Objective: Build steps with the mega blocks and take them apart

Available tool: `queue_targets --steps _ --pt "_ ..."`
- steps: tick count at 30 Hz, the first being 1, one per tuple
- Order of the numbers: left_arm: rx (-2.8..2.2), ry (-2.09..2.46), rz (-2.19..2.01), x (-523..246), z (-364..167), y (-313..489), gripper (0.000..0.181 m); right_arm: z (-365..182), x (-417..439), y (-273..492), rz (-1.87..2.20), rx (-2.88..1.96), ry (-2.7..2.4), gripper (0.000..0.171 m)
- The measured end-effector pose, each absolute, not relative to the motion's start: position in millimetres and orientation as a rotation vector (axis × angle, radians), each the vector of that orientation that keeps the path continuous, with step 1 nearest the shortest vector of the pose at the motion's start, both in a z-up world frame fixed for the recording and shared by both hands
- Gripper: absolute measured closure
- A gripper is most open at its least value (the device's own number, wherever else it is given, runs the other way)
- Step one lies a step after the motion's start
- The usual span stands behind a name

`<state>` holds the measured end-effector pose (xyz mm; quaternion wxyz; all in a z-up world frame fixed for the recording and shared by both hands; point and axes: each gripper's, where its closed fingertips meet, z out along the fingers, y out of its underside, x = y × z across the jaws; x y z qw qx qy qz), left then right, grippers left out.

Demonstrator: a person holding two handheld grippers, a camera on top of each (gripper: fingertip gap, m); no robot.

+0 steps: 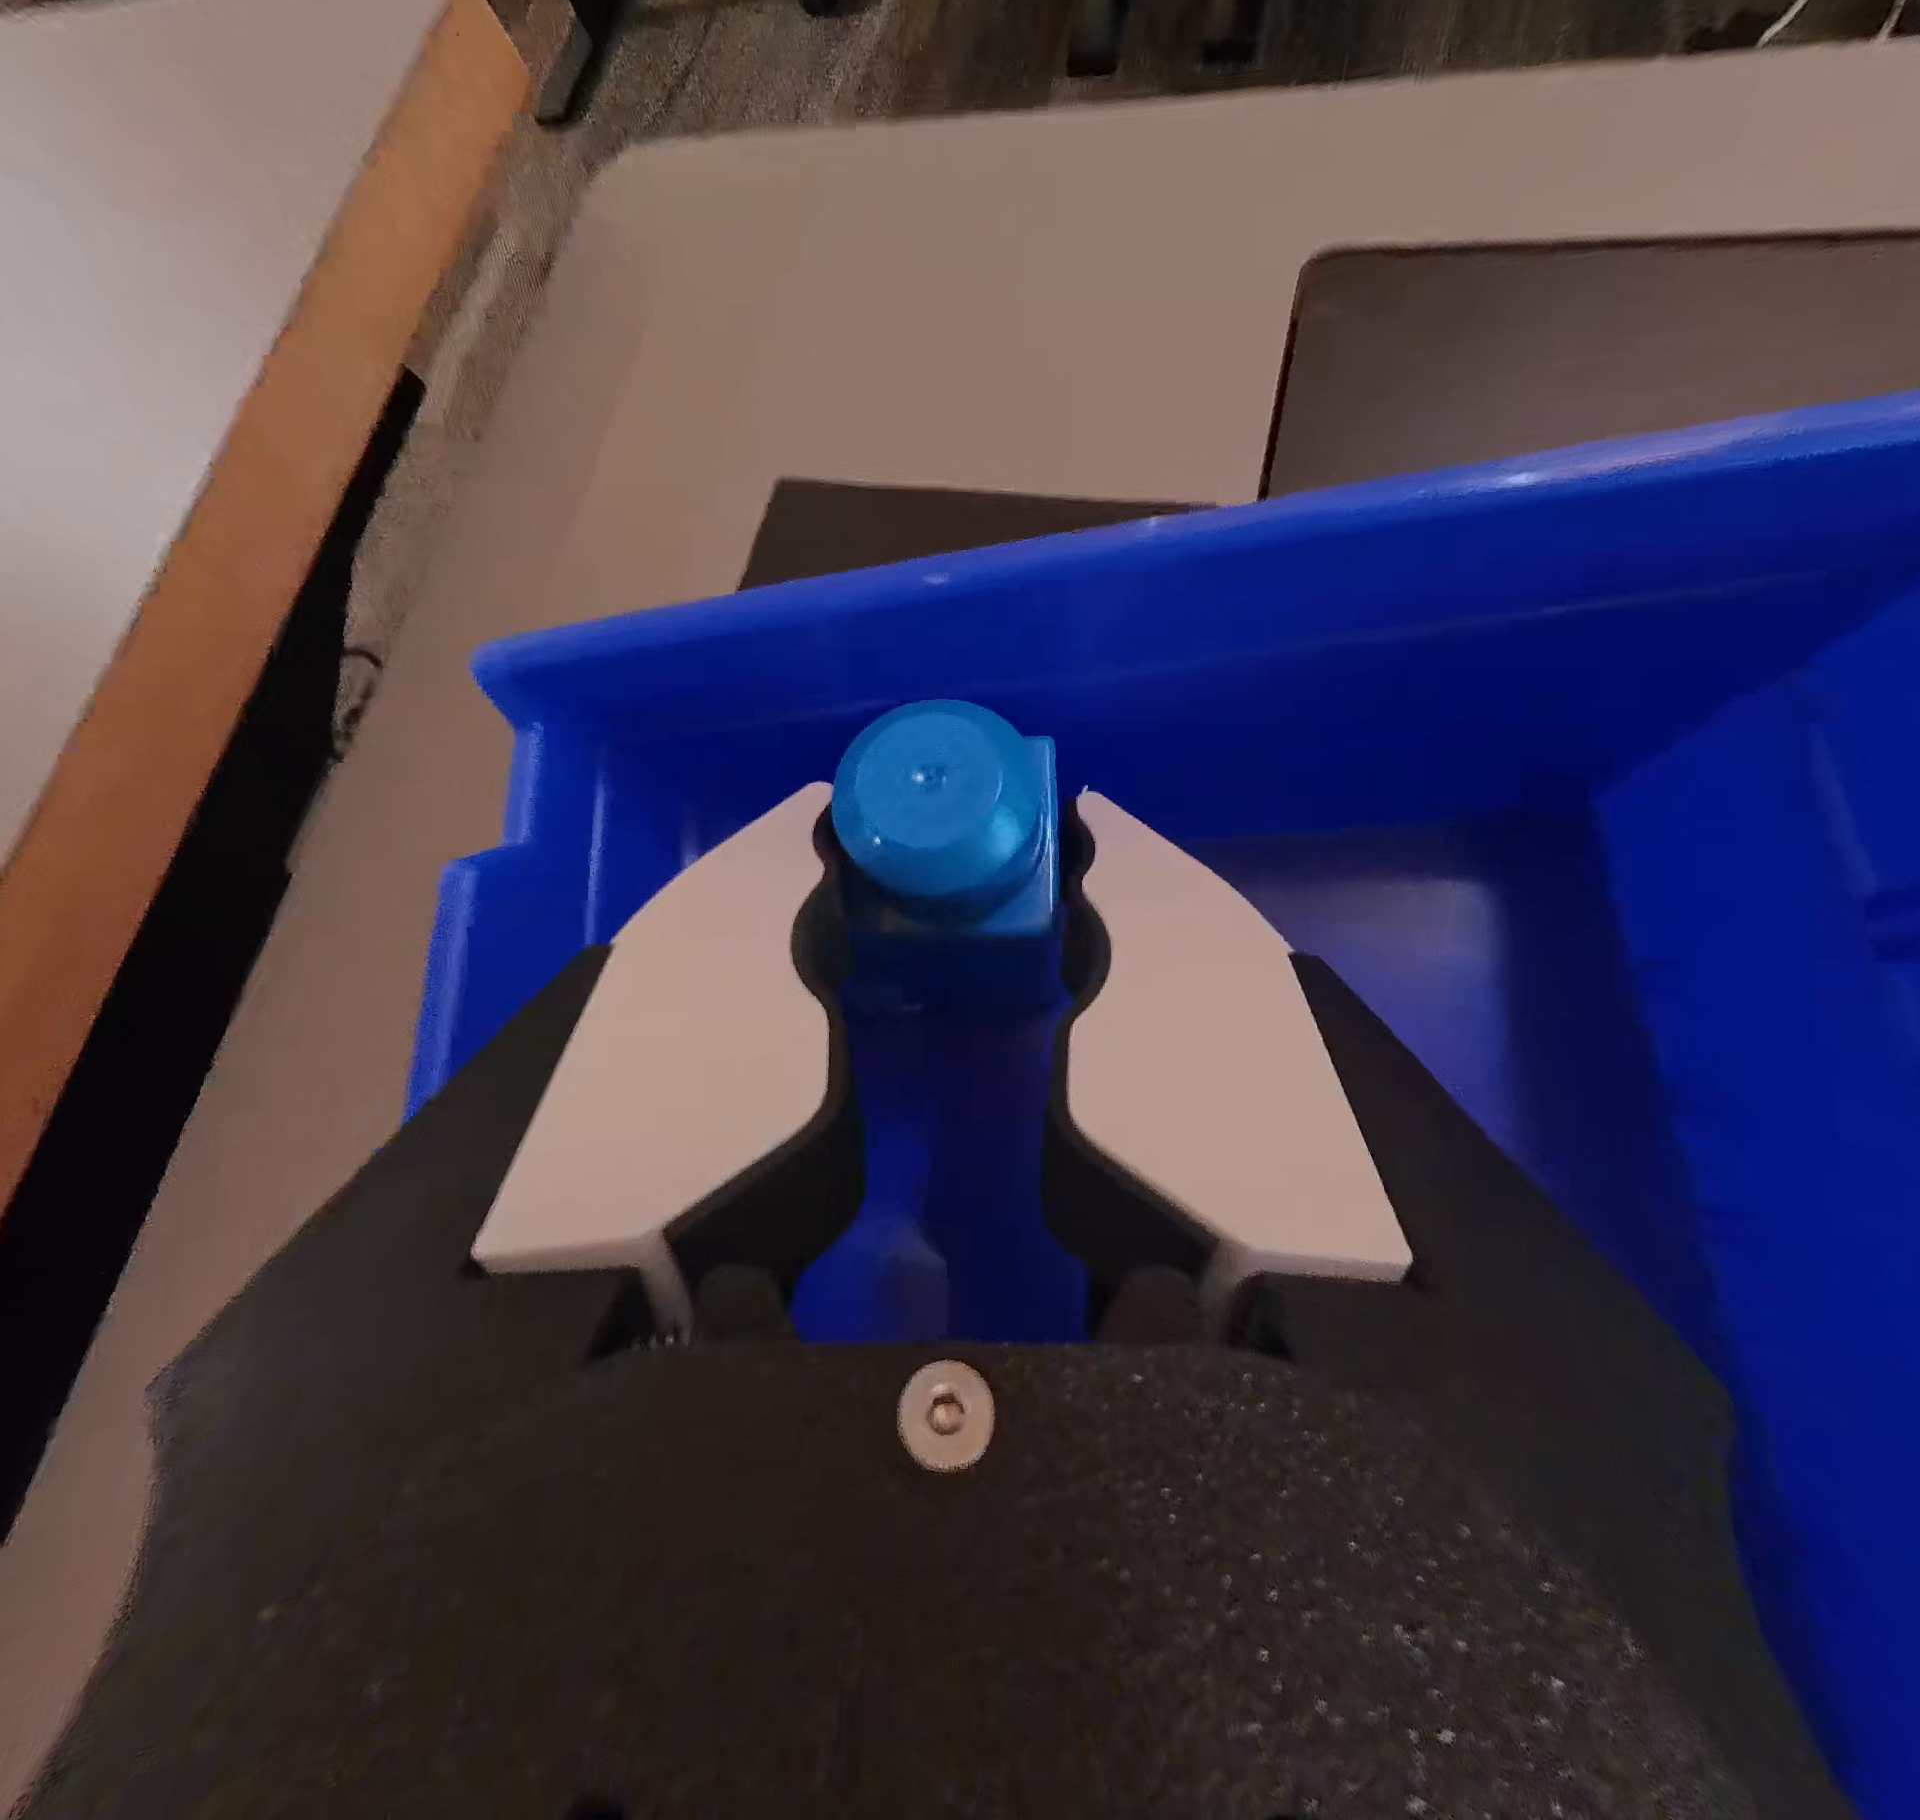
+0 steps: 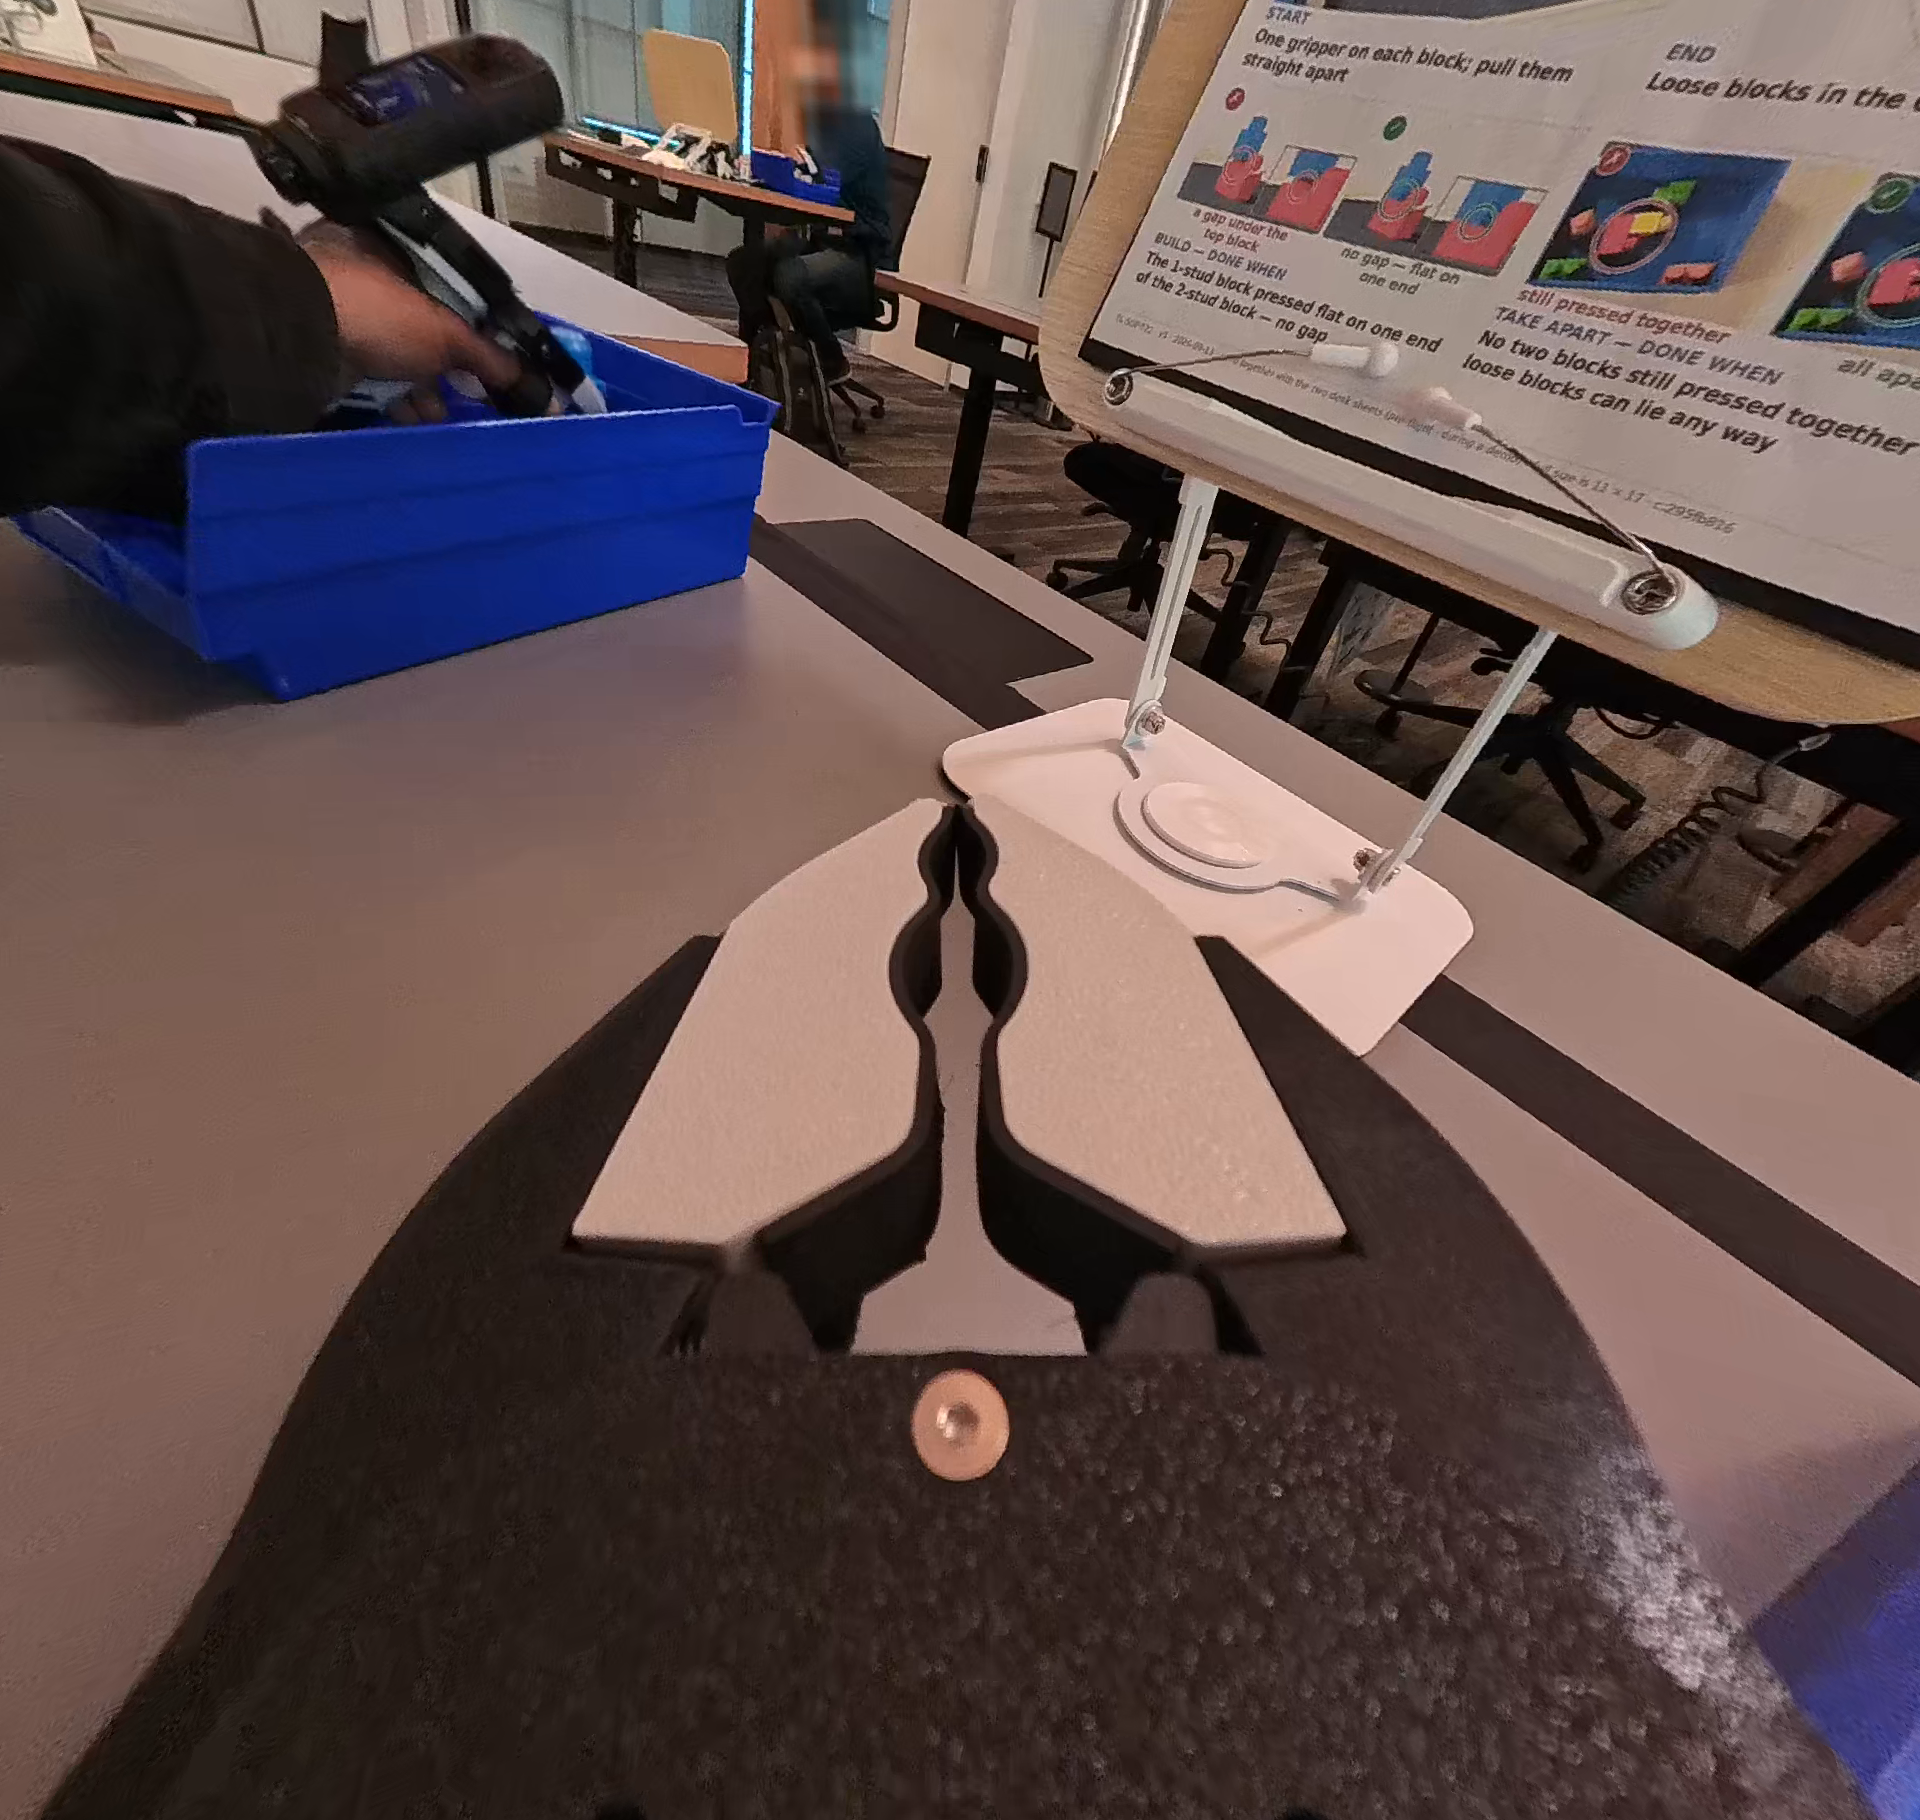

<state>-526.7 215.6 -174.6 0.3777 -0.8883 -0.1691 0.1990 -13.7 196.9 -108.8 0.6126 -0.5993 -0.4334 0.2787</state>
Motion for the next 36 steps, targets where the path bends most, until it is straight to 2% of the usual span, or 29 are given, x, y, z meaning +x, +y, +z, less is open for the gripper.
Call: queue_targets --steps 7,11,14,20,25,30,34,35,36 --pt "-1.999 -0.257 0.428 -482 -76 223 0.143 -107 -15 195 0.643 -1.375 -0.998 0.171" --pt "-1.824 -0.092 0.181 -399 -17 222 0.143 -106 -14 195 0.610 -1.371 -0.985 0.171" --pt "-1.749 0.058 0.019 -323 2 211 0.144 -105 -16 193 0.598 -1.367 -0.987 0.171" --pt "-1.632 0.255 -0.379 -180 -8 171 0.144 -96 -19 186 0.591 -1.335 -0.984 0.168" --pt "-1.584 0.287 -0.588 -108 -39 151 0.144 -92 -34 168 0.488 -1.245 -1.066 0.136" --pt "-1.623 0.300 -0.708 -77 -82 148 0.144 -121 -59 151 0.284 -1.205 -1.249 0.113" --pt "-1.650 0.365 -0.717 -57 -98 142 0.144 -137 -65 151 0.168 -1.192 -1.310 0.114" --pt "-1.647 0.374 -0.716 -54 -98 141 0.144 -139 -64 151 0.154 -1.199 -1.318 0.126" --pt "-1.643 0.380 -0.700 -54 -98 141 0.144 -139 -63 152 0.146 -1.204 -1.319 0.131"
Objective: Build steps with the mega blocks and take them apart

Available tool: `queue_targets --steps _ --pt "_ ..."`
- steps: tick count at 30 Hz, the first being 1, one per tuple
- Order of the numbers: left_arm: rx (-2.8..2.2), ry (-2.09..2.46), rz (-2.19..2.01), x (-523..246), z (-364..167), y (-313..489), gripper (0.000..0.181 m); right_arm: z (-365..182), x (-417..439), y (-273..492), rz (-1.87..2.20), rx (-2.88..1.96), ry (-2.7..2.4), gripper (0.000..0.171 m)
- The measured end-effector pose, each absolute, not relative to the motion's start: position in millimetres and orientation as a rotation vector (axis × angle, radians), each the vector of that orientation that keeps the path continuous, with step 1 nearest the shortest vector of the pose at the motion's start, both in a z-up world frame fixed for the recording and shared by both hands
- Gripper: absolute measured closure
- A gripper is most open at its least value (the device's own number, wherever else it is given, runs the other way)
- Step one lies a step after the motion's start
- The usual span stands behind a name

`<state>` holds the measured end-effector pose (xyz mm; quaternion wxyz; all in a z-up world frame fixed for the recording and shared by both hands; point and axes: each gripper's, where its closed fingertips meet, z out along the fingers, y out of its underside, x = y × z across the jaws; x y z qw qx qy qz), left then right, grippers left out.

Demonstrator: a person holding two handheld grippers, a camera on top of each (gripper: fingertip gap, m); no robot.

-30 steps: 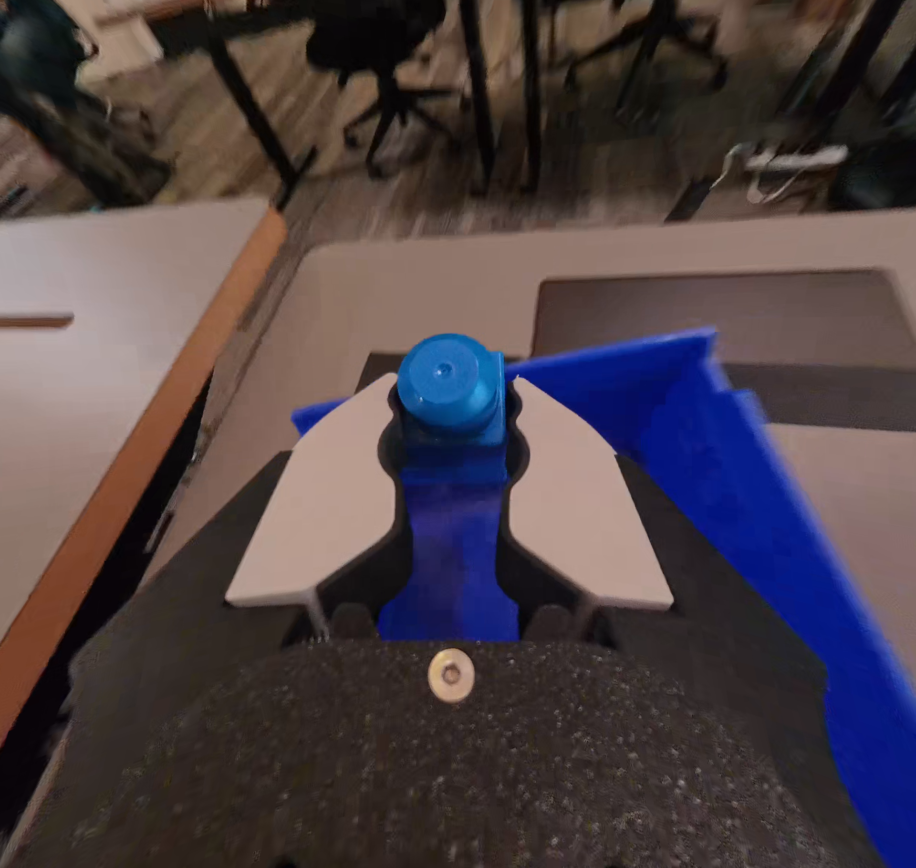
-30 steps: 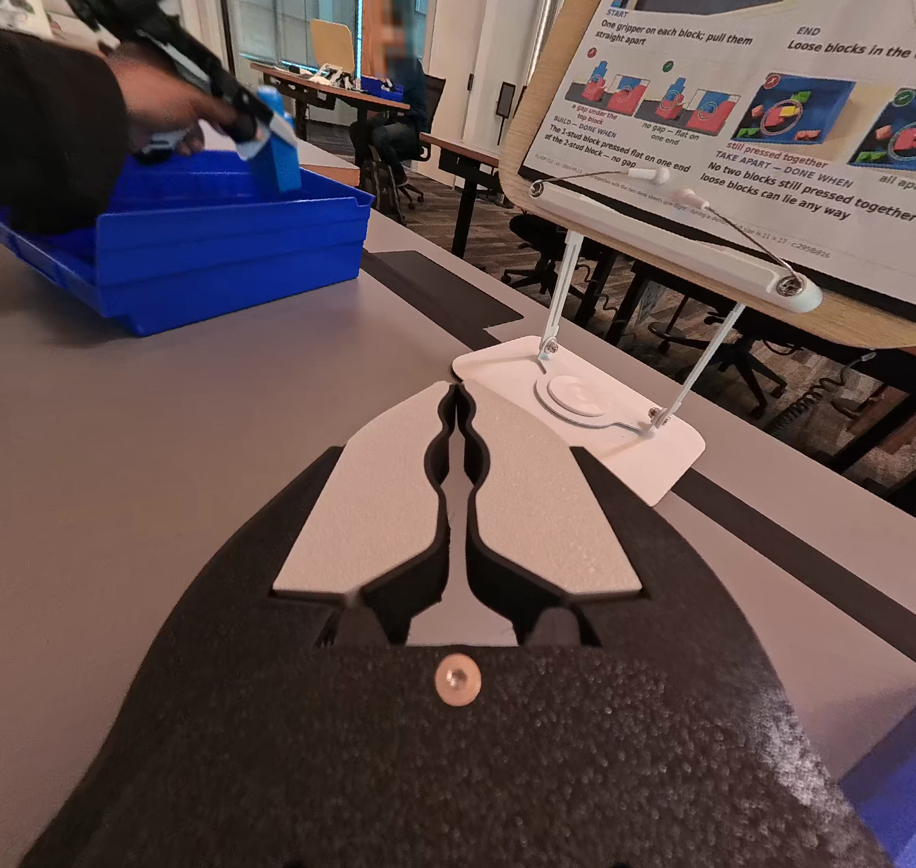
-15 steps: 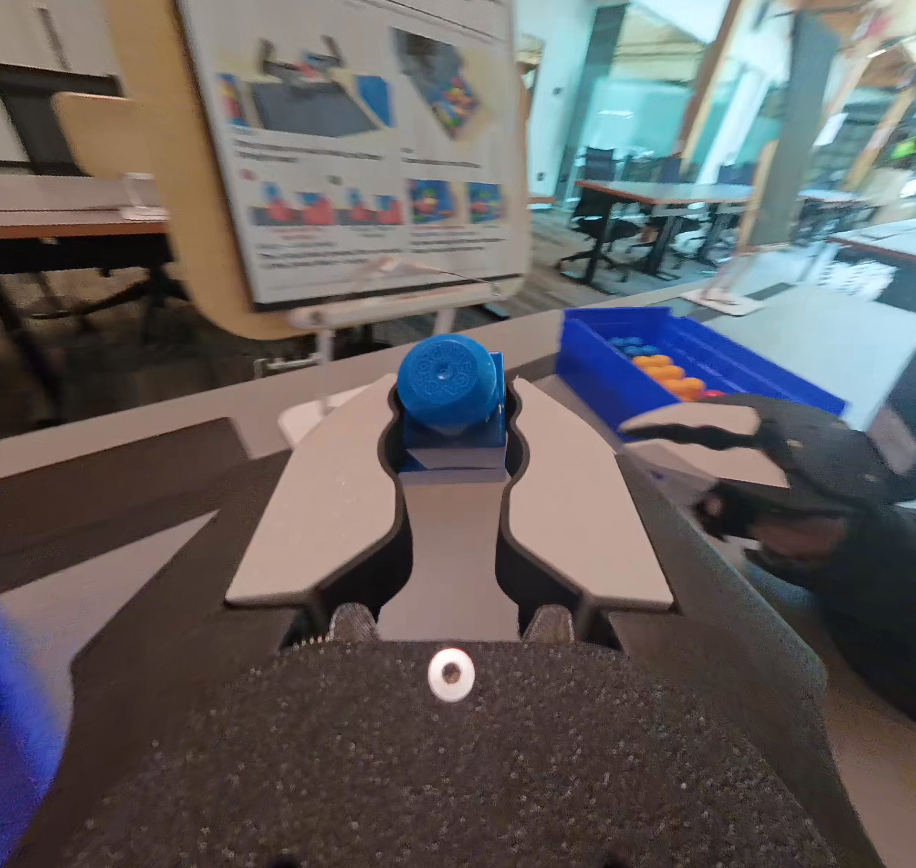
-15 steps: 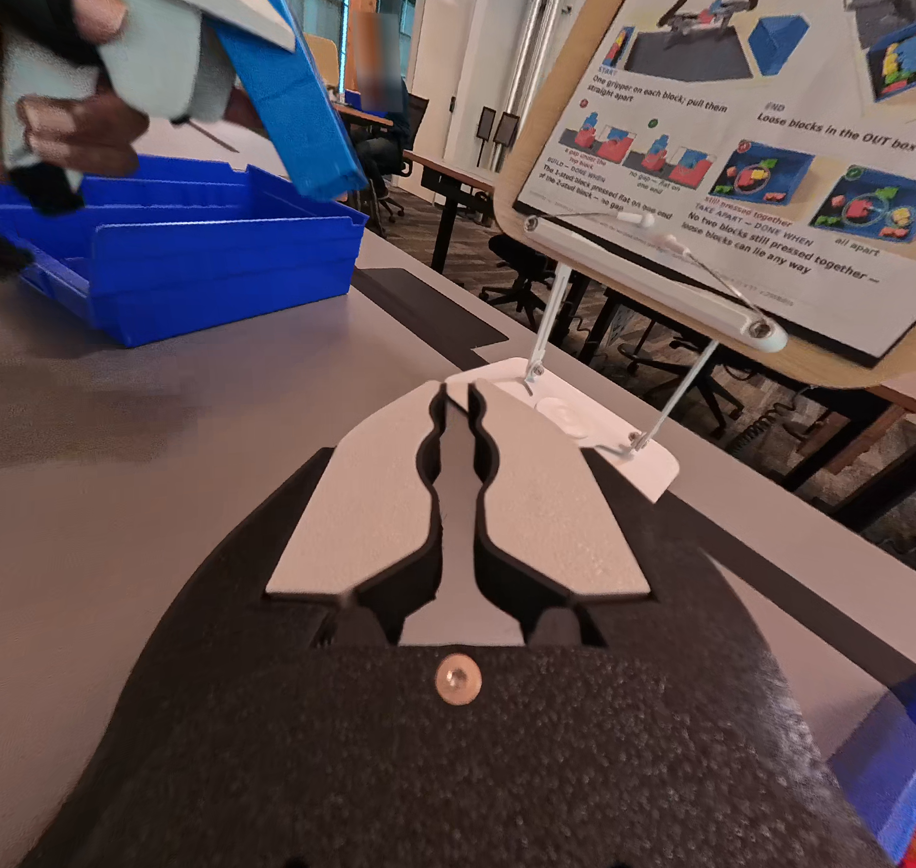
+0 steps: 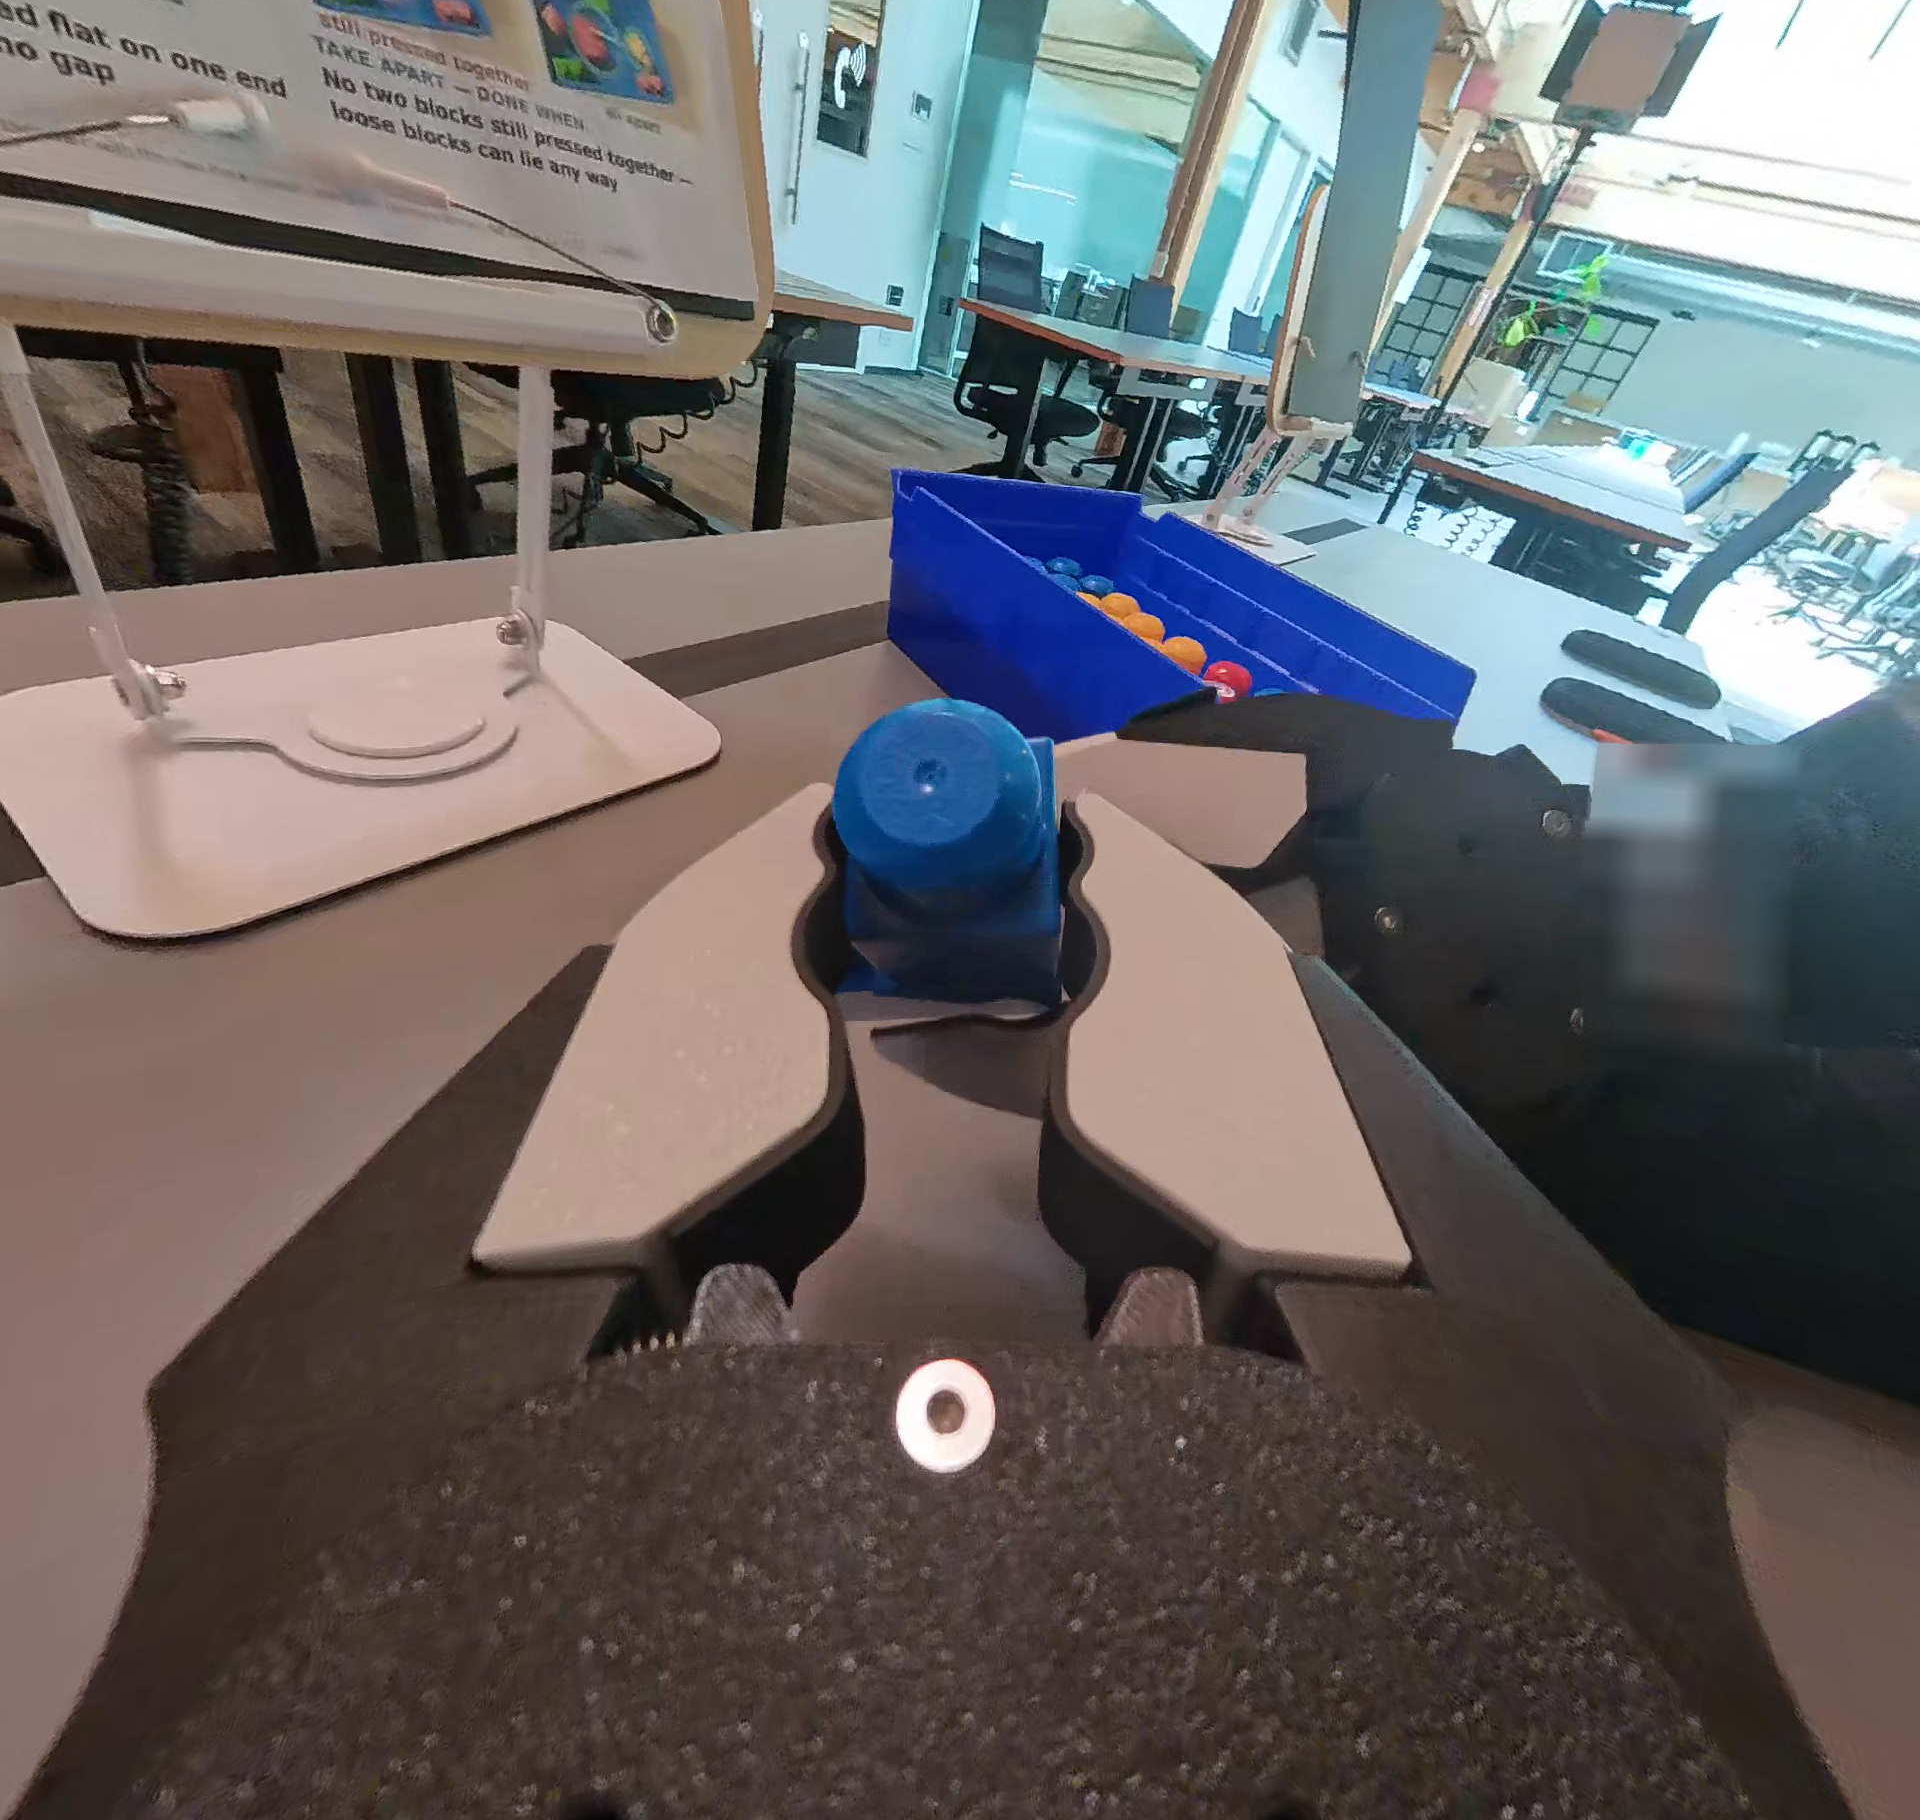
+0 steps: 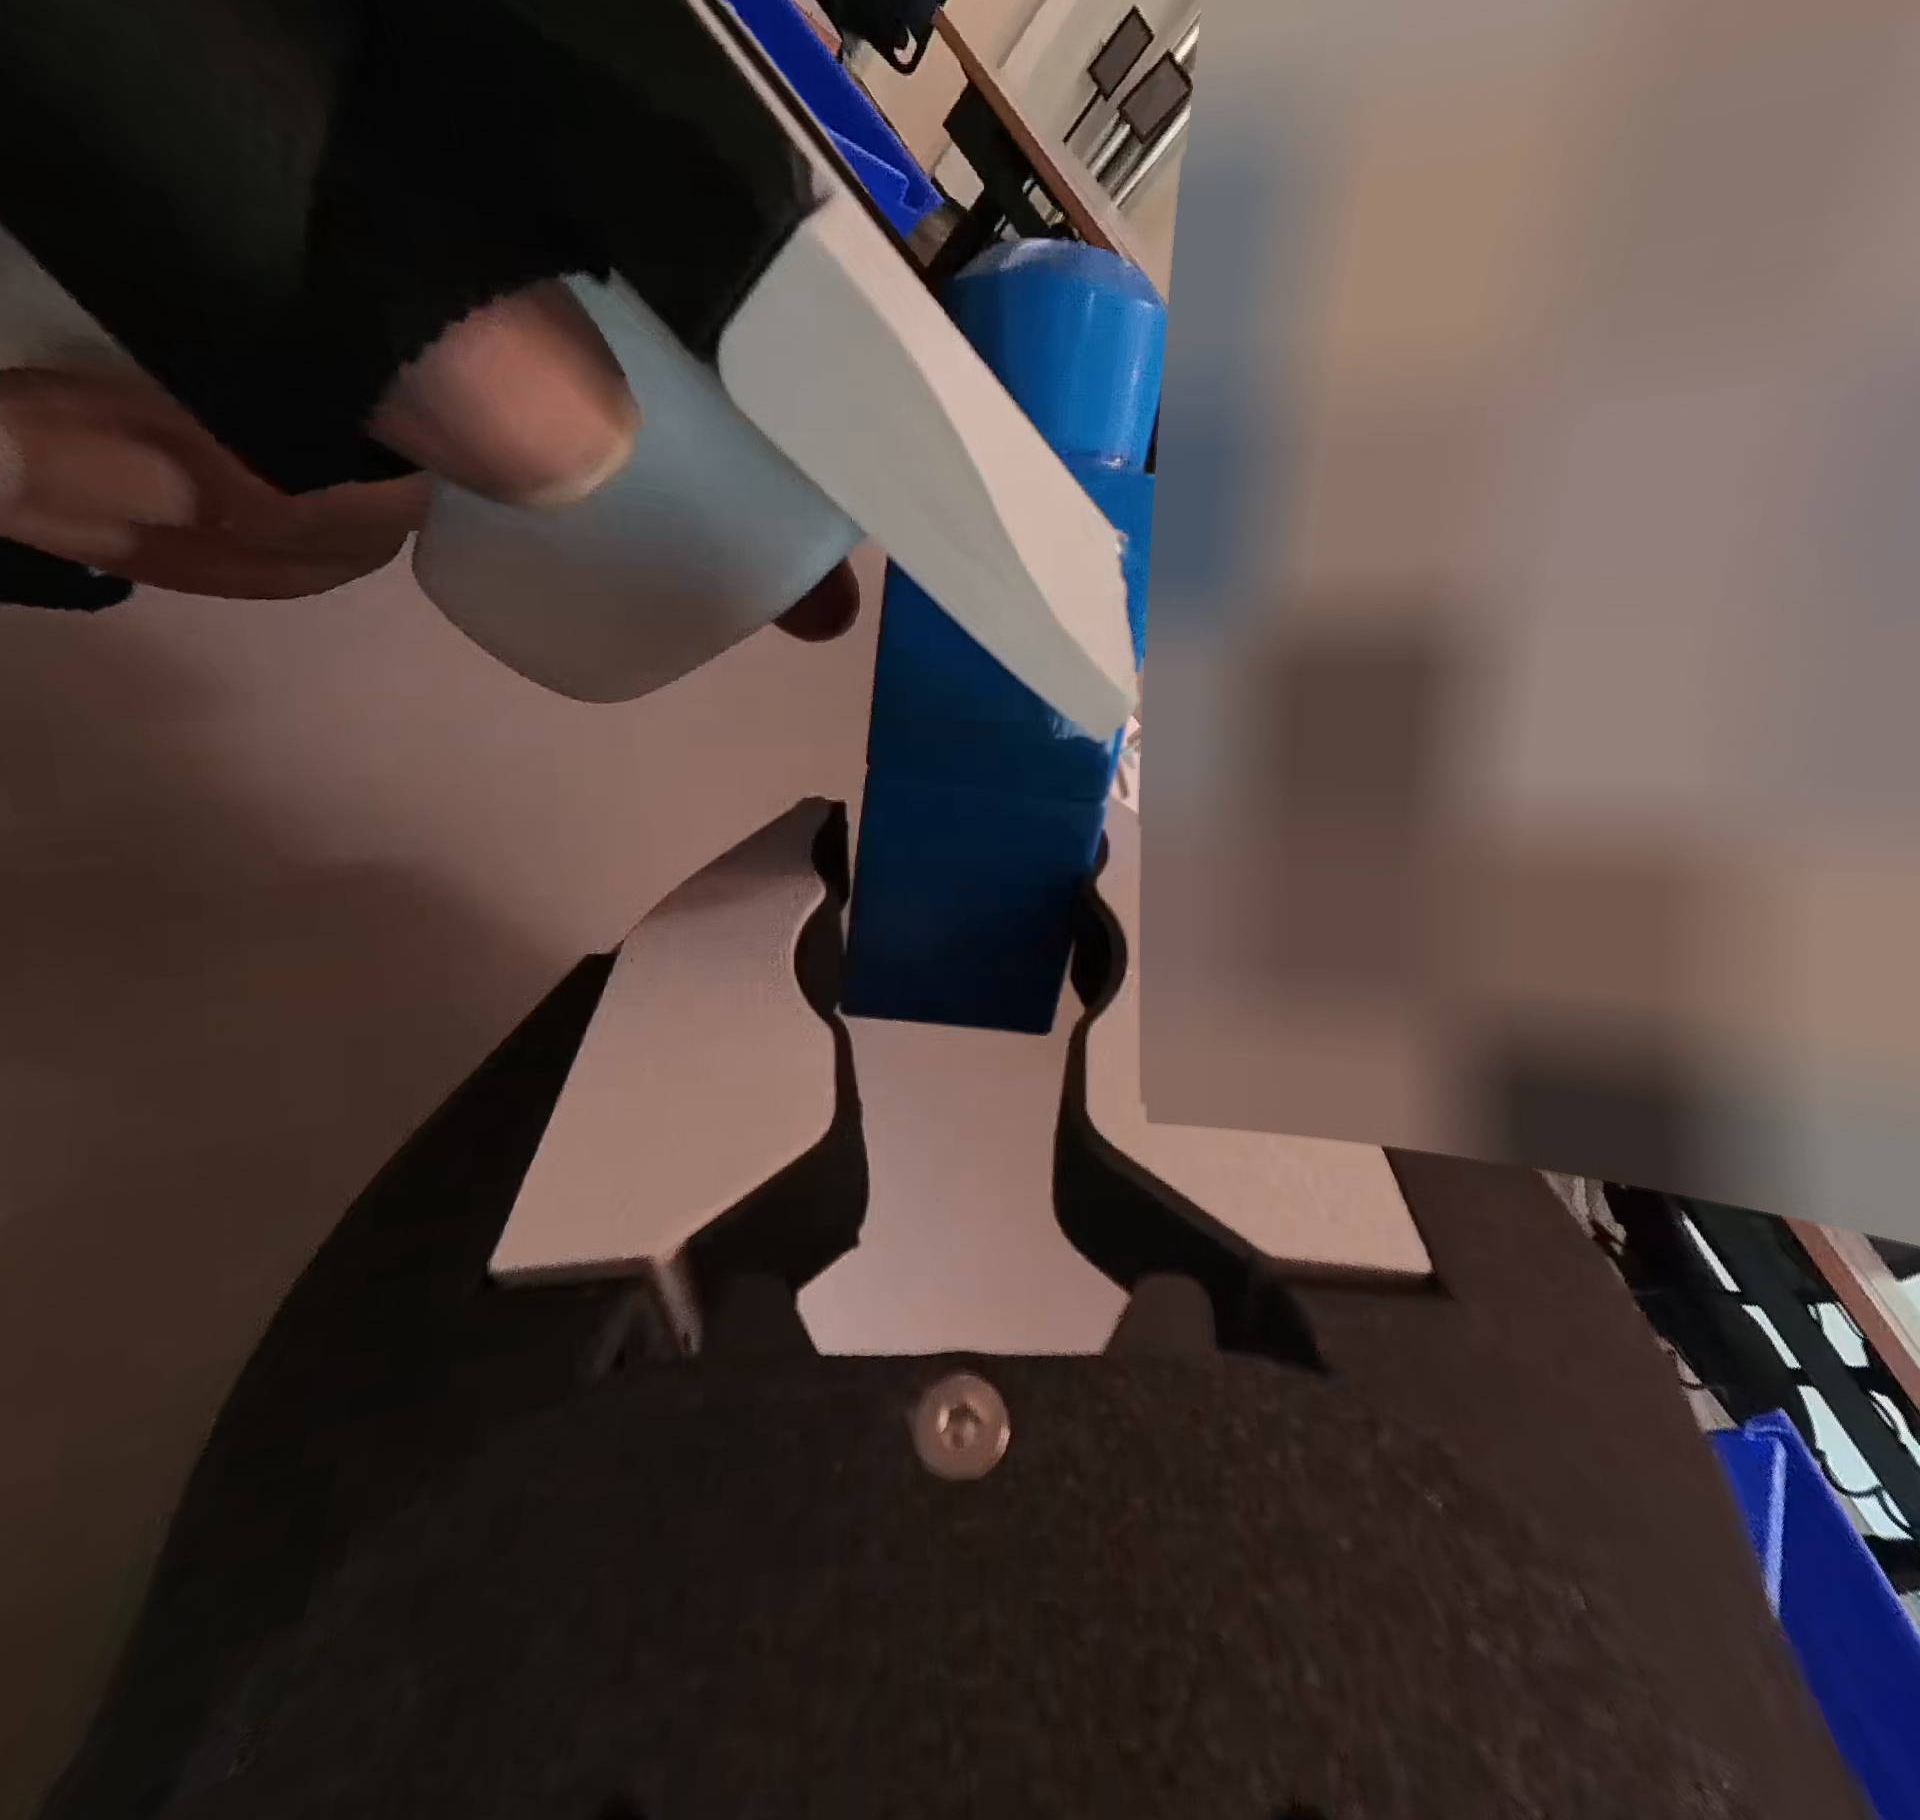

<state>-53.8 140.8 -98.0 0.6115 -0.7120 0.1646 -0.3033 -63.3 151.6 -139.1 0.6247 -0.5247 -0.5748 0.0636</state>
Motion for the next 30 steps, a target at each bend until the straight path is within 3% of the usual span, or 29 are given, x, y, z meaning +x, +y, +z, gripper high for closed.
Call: queue_targets --steps 8,12,15,21,30 --pt "-1.613 0.373 -0.699 -60 -88 140 0.144 -138 -60 158 0.100 -1.237 -1.315 0.134" --pt "-1.473 0.254 -0.680 -105 -42 140 0.144 -161 -41 184 0.039 -1.329 -1.313 0.134" --pt "-1.465 0.217 -0.632 -127 -38 141 0.144 -151 -41 186 0.176 -1.390 -1.233 0.134" --pt "-1.591 0.275 -0.583 -123 -71 154 0.144 -152 -37 189 0.208 -1.416 -1.206 0.134" --pt "-2.018 0.696 -0.506 -68 -184 145 0.144 -134 -24 199 0.373 -1.480 -1.045 0.134"
